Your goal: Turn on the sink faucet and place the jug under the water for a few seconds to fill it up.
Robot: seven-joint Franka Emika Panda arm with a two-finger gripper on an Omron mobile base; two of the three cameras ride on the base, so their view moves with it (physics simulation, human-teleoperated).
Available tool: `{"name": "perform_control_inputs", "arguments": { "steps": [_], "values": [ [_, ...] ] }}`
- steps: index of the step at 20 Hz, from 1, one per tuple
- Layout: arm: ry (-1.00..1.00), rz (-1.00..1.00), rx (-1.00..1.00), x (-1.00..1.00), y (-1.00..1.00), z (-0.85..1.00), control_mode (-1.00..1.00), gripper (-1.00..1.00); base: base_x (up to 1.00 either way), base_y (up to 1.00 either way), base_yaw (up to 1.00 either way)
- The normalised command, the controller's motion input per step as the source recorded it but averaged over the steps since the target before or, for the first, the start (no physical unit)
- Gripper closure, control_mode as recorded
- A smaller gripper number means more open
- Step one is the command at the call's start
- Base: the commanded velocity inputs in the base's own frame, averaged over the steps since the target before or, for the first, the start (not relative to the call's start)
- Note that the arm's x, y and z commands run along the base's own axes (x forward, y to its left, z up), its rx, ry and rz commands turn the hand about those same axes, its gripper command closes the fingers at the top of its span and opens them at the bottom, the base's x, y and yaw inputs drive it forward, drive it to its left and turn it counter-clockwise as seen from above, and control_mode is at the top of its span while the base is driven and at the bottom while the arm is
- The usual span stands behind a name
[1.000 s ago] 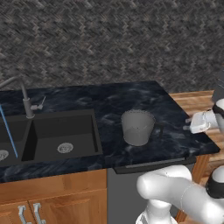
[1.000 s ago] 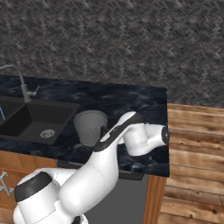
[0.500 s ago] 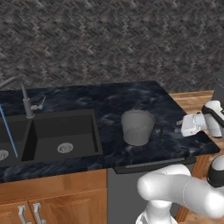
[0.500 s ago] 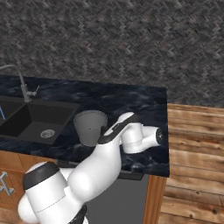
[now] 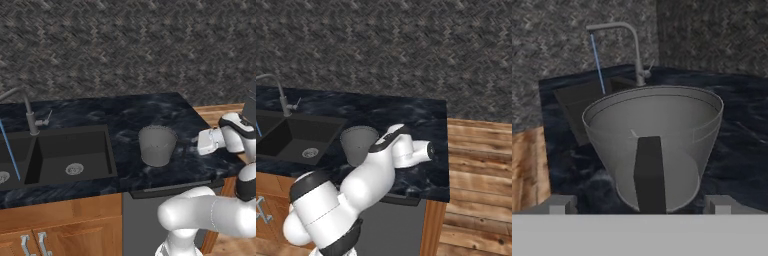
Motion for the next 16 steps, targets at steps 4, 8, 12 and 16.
{"name": "perform_control_inputs", "arguments": {
  "steps": [4, 8, 12, 16],
  "values": [
    [0.00, 0.06, 0.00, 0.08, 0.15, -0.18, -1.00, -1.00, 0.00, 0.00, 0.00],
    [0.00, 0.06, 0.00, 0.03, 0.02, -0.22, -1.00, -1.00, 0.00, 0.00, 0.00],
    [0.00, 0.07, 0.00, 0.11, 0.00, -0.15, -1.00, -1.00, 0.00, 0.00, 0.00],
    [0.00, 0.06, 0.00, 0.19, 0.00, -0.05, -1.00, -1.00, 0.00, 0.00, 0.00]
  ]
}}
